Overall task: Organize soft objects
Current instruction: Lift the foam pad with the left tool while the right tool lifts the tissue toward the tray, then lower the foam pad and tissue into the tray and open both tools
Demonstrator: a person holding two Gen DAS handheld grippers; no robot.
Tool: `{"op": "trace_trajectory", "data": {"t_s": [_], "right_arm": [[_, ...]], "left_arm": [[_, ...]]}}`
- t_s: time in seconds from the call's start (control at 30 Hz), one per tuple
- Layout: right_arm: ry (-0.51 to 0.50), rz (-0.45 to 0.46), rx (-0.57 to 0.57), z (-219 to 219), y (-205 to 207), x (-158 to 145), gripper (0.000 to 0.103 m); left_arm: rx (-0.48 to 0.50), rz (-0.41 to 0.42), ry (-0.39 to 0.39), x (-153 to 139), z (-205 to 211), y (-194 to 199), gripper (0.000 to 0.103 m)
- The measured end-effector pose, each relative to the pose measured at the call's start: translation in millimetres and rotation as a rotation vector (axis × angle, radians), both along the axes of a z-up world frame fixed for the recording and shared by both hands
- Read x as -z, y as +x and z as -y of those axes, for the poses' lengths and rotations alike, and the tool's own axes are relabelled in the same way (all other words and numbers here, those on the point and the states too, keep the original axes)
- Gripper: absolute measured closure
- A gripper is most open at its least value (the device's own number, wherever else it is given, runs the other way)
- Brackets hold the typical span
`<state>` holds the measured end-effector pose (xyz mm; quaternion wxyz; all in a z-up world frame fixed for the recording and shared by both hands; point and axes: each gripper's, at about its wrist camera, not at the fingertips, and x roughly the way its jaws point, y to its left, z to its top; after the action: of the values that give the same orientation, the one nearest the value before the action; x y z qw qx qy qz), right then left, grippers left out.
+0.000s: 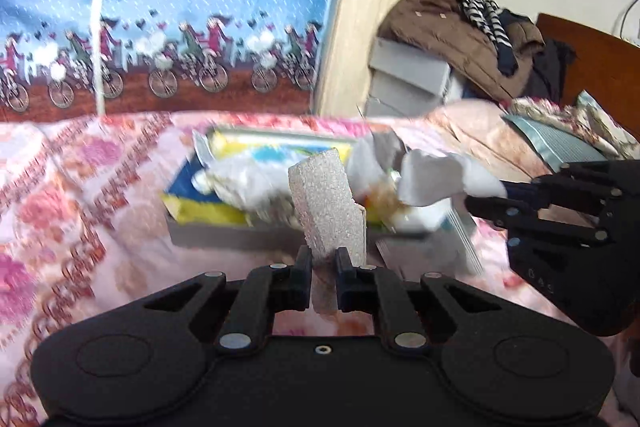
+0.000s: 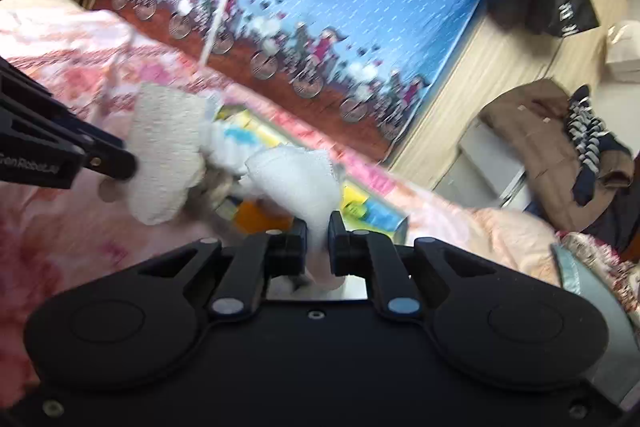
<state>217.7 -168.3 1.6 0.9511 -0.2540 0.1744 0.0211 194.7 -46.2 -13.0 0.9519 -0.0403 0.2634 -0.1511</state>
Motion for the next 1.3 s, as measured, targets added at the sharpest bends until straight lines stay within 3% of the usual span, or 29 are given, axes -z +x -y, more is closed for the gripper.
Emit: {"op": "trace_trajectory", "data": {"t_s": [0.23, 0.33, 0.5, 0.7, 0.97, 1.07, 1.17, 1.3], "right_arm": [[0.098, 0.141, 0.113, 33, 53, -20, 0.098], [0.137, 0.160, 0.160, 49, 77, -22, 0.098], [0.181, 0.095, 0.194, 71, 113, -12, 0.098], [0.244, -0.006, 0.209, 93, 140, 8, 0.098], [0.305, -0.121, 0.203, 90, 144, 28, 0.094], [0.307, -0.128, 0.200, 92, 144, 29, 0.086], [0.324, -0.121, 0.193, 90, 138, 24, 0.065], [0.335, -0.103, 0.178, 88, 130, 17, 0.052]], "left_arm": [[-0.069, 0.057, 0.016, -30, 0, 48, 0.091], [-0.080, 0.080, 0.022, -41, 11, 78, 0.091], [-0.083, 0.076, 0.028, -46, 33, 128, 0.091], [-0.102, -0.015, 0.043, -27, 53, 177, 0.091], [-0.103, -0.123, 0.064, -5, 56, 196, 0.089], [-0.126, -0.138, 0.064, -7, 54, 197, 0.087], [-0.142, -0.143, 0.069, -12, 53, 196, 0.083], [-0.141, -0.135, 0.086, -21, 51, 190, 0.067]]}}
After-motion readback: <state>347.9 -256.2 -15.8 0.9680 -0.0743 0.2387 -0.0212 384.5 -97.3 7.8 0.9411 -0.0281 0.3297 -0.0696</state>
